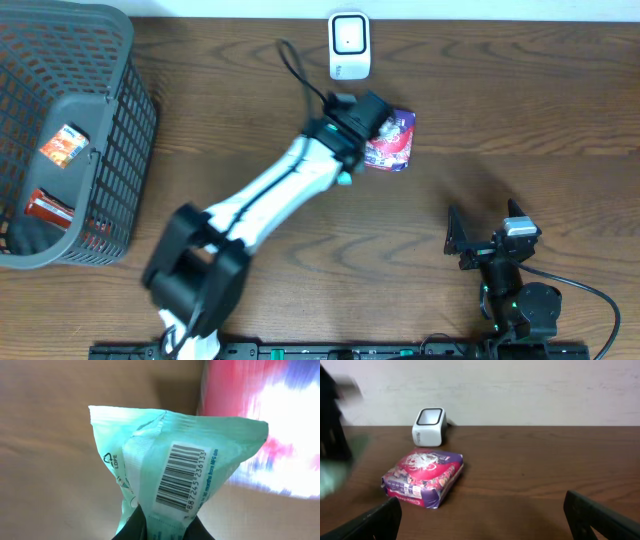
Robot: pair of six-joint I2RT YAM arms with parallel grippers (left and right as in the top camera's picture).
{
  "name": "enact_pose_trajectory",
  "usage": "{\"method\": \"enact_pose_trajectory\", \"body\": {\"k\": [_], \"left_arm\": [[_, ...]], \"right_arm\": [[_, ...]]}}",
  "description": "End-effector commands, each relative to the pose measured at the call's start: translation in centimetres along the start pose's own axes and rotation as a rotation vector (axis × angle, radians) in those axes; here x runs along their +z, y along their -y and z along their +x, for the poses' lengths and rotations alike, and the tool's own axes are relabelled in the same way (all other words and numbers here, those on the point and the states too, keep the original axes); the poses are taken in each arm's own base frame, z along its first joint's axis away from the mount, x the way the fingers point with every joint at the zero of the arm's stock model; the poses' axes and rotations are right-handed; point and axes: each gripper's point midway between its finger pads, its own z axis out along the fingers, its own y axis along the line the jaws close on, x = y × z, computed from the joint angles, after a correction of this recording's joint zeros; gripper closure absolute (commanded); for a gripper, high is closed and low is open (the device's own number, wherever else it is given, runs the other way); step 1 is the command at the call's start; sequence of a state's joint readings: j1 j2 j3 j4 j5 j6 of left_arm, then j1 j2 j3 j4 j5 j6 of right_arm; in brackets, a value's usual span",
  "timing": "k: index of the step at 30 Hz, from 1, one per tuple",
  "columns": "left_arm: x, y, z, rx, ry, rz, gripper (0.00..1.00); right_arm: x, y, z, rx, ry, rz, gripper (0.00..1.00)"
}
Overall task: Scan the item barcode
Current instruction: 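Move the green pack's barcode toward the scanner with the left gripper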
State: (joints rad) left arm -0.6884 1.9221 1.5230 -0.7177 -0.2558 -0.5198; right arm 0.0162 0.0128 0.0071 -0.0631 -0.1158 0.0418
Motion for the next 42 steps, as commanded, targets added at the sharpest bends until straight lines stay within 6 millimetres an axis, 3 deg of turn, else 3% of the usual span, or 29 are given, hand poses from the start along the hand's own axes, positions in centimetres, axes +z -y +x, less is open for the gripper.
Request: {"method": "enact_pose_trajectory", "body": {"k": [1, 7, 13, 18, 21, 25, 29, 31, 32, 35, 37, 42], "left_arm": [[-1.9, -4.0, -5.5, -0.051, 0.164, -0.076, 0.92], [1.7, -3.7, -6.5, -0.129, 0.155, -0.011, 0.93], [5.6, -2.0, -5.6, -0.142, 0.14, -0.006, 0.92], [7.2, 0.3, -4.0, -0.117, 0.077, 0.068, 0.91], [7.1, 2.2, -3.0, -0.075, 0.034, 0.146, 0.88], [6.4, 4.7, -0.9, -0.024, -0.044, 0.241, 0.76], [6.0, 5.6, 1.0, 0.011, -0.097, 0.246, 0.75], [5.9, 5.7, 1.3, 0.028, -0.103, 0.244, 0.61], [5.9, 5.8, 1.4, 0.04, -0.101, 0.245, 0.52], [5.9, 5.1, 0.8, 0.049, -0.08, 0.216, 0.45], [5.7, 4.0, -0.1, 0.037, -0.05, 0.177, 0.32], [3.1, 1.3, -3.3, 0.003, 0.043, 0.136, 0.28]], "right_arm": [[0.0, -0.2, 0.1, 0.009, -0.001, -0.01, 0.01], [0.0, -0.2, 0.1, 0.009, -0.001, -0.01, 0.01], [0.0, -0.2, 0.1, 0.009, -0.001, -0.01, 0.01], [0.0, -0.2, 0.1, 0.009, -0.001, -0.01, 0.01], [0.0, -0.2, 0.1, 0.009, -0.001, -0.01, 0.01], [0.0, -0.2, 0.1, 0.009, -0.001, -0.01, 0.01], [0.0, -0.2, 0.1, 0.009, -0.001, -0.01, 0.01], [0.0, -0.2, 0.1, 0.009, -0.001, -0.01, 0.01], [0.0, -0.2, 0.1, 0.009, -0.001, -0.01, 0.01], [0.0, -0.2, 0.1, 0.009, -0.001, -0.01, 0.01], [0.0, -0.2, 0.1, 0.009, -0.001, -0.01, 0.01], [0.0, -0.2, 0.1, 0.009, -0.001, -0.01, 0.01]]}}
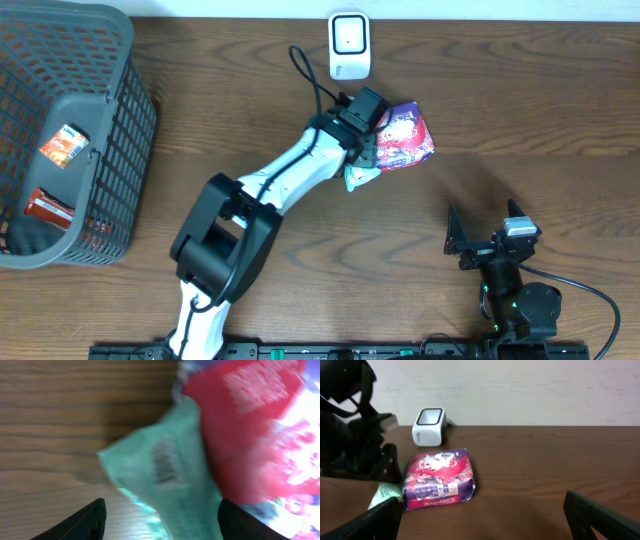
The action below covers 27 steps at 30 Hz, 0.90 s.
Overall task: Scan the item barcode
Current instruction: 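Move the green pack's barcode toward the scanner with the left gripper, then release the green pack beside the purple pack on the table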
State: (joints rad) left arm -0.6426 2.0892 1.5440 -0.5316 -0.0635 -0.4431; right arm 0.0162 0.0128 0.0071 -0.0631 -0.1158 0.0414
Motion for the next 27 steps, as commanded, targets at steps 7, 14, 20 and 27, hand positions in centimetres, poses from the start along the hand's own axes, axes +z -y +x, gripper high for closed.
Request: {"method": "enact_pose_trajectory", "body": {"k": [7, 14, 20, 27], "left_arm": [[-12.8, -5.5, -8.5, -0.122, 0.306, 0.013, 0.25], [-23.4, -16.8, -12.5, -0.34, 0.568, -0.123, 0.25], [-31.1, -28.8, -11.5, -0.566, 0.724, -0.293, 0.25], [-35.4, -40.7, -6.2, -0.806, 0.747, -0.516, 0.25]], "right_arm": [[0.0, -0.2, 0.1, 0.01, -0.001, -0.01, 0.01], [0.0, -0.2, 0.1, 0.01, -0.001, -0.01, 0.01], [0.0, -0.2, 0.1, 0.01, -0.001, -0.01, 0.01], [0.0, -0.2, 0.1, 0.01, -0.001, -0.01, 0.01]]}}
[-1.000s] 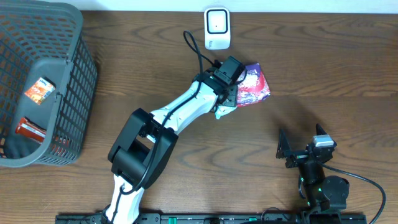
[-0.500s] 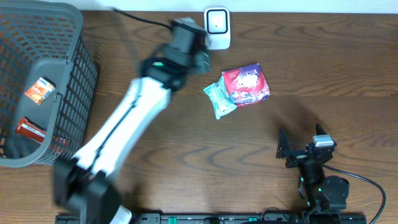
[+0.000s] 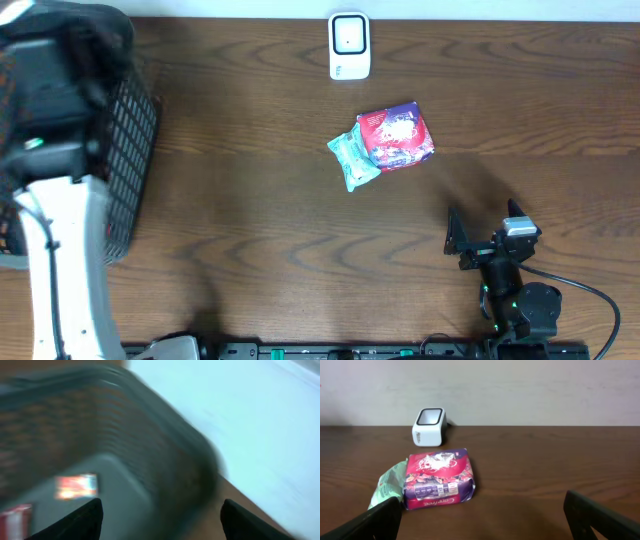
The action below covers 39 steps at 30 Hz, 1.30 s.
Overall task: Scan the item barcode
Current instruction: 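Release the green pack beside the purple pack on the table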
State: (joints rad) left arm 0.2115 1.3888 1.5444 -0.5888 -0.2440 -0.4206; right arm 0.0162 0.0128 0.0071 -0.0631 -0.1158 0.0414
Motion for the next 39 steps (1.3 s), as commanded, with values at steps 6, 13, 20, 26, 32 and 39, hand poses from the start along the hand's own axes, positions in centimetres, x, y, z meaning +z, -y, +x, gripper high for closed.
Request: {"method": "enact_pose_trajectory", "body": {"k": [6, 13, 20, 26, 32, 39], "left_arm": [[3.3, -11.2, 1.7, -0.121, -0.124, -0.309, 0.24], [6.8, -18.9, 9.5, -0.181, -0.393, -0.636, 0.24], [9.2, -21.8, 16.6, -0.136, -0.634, -0.781, 0.25], [9.8, -24.3, 19.3, -0.104, -0.682, -0.932, 0.25], [10.7, -26.2, 22.5, -0.085, -0.767, -0.99, 0.25], [11.0, -27.9, 24.5, -0.089, -0.828, -1.033, 0.34]], "right_arm": [[0.0, -0.2, 0.1, 0.01, -0.001, -0.01, 0.01], [0.0, -0.2, 0.1, 0.01, -0.001, -0.01, 0.01], [0.0, -0.2, 0.1, 0.01, -0.001, -0.01, 0.01], [0.0, -0.2, 0.1, 0.01, -0.001, -0.01, 0.01], [0.0, -0.2, 0.1, 0.01, -0.001, -0.01, 0.01], [0.0, -0.2, 0.1, 0.01, -0.001, -0.01, 0.01]]}}
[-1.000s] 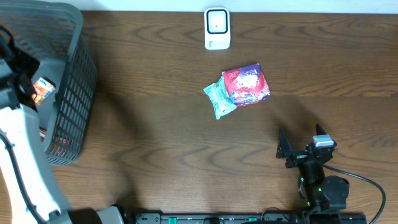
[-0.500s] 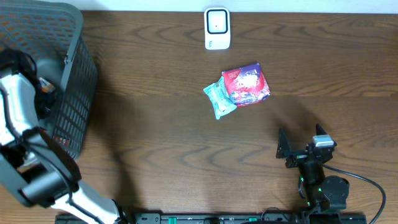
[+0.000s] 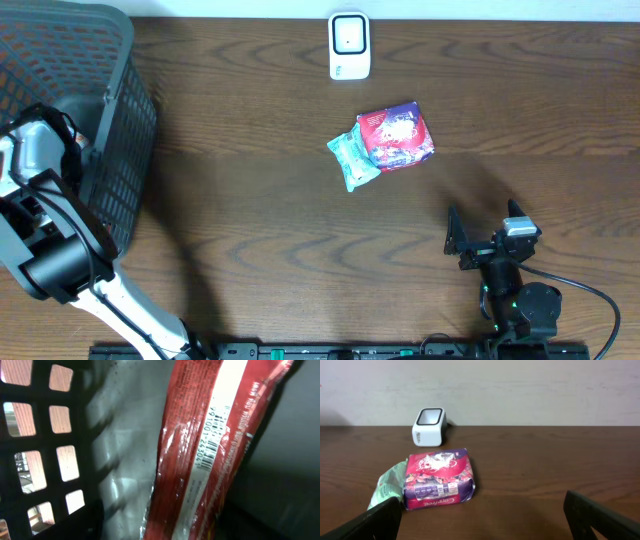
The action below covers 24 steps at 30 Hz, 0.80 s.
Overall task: Scan the item barcode
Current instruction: 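Release the green pack beside the purple pack on the table, then grasp the red snack bar in the basket with the left gripper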
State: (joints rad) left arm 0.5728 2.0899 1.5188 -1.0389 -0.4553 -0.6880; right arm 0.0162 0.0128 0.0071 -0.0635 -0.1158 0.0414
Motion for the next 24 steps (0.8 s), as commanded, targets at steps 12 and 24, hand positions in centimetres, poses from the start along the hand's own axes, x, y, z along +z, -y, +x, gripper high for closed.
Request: {"method": "enact_pose_trajectory", "body": {"k": [12, 24], "left_arm": [[2.2, -0.1, 1.6, 0.016, -0.089, -0.029, 0.31], [2.7, -2.0, 2.4, 0.048, -0.15, -0.074, 0.16]], "right_arm": [[0.0, -0.2, 0.0, 0.01, -0.001, -0.01, 0.01], [0.0, -0.2, 0.0, 0.01, -0.001, -0.01, 0.01]]}}
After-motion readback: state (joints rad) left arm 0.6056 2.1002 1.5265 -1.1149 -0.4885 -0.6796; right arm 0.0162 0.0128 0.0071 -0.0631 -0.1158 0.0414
